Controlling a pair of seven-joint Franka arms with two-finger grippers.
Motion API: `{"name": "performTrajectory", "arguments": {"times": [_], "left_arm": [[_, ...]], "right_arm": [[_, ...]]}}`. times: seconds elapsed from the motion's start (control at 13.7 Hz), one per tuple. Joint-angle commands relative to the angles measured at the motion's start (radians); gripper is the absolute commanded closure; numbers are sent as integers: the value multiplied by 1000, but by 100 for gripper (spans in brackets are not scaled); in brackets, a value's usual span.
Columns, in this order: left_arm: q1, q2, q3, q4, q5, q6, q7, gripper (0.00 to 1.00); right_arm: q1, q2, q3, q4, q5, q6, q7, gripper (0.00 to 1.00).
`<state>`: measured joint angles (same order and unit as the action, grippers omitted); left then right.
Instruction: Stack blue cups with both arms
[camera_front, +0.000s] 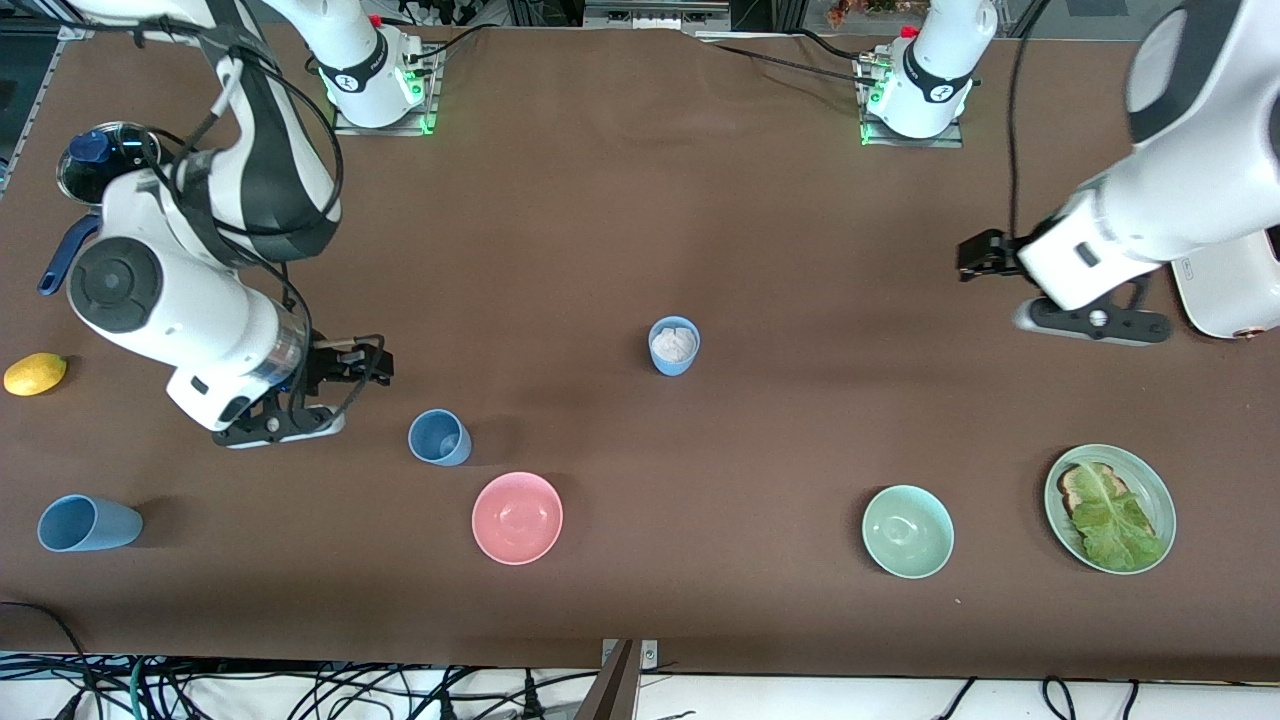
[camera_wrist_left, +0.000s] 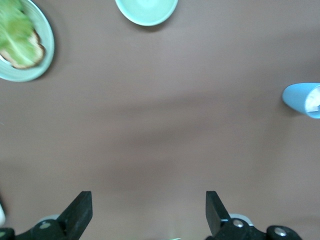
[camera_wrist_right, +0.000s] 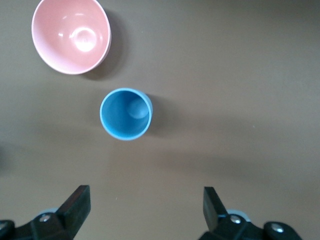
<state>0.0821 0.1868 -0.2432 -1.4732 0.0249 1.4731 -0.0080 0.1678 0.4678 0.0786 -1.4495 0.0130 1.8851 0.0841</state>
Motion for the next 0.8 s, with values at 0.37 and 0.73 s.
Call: {"name": "performTrajectory", "arguments": {"times": [0.37, 0.73], "left_arm": [[-131, -174, 232, -208, -42, 184, 69, 0], [-139, -223, 232, -283, -72, 225, -73, 0]], "right_arm": [[-2, 170, 1, 46, -19, 213, 5, 0], [9, 178, 0, 14, -22, 210, 11, 0]]}}
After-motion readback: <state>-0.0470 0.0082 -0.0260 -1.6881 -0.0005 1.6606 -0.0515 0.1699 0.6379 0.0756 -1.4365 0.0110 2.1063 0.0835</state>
